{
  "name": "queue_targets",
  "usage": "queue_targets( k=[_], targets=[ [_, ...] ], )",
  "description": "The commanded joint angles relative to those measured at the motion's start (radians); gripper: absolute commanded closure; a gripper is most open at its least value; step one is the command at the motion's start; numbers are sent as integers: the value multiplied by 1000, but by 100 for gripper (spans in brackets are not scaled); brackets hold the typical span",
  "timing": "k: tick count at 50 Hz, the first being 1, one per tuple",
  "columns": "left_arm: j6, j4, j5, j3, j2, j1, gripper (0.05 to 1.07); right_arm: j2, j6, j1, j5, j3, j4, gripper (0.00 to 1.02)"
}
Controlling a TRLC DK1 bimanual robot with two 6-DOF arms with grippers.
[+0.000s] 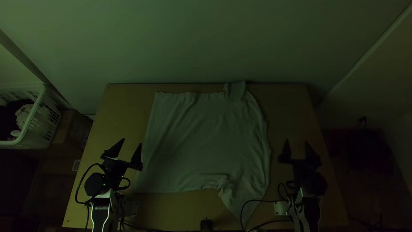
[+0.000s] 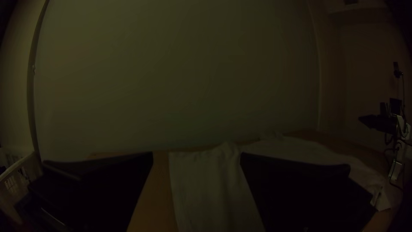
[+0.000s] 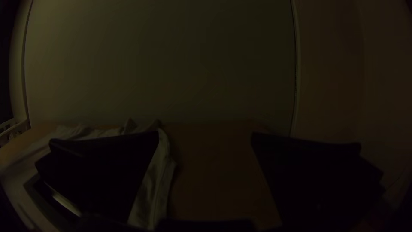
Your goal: Fold the t-shirt
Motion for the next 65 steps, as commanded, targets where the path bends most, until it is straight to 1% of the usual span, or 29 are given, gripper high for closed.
queue_targets(
  k=[1,13,22,47,58,65],
  targets=[
    [3,-16,-4,-51,-7,-7,9,-3,-12,-5,2,-15,-18,4],
    [0,-16,-4,-51,-6,-7,9,-3,-12,-5,2,-13,-18,4],
    [-37,-16,-4,-51,-6,-7,9,-3,-12,-5,2,-13,-18,4],
    [-37,-16,-4,-51,-6,-7,9,-3,-10,-2,2,-15,-18,4],
    [-37,-16,-4,-51,-6,-7,9,-4,-4,39,2,-15,-18,4],
    [-37,-14,-5,-50,-7,-5,9,-4,-6,48,1,-13,-21,4]
  ],
)
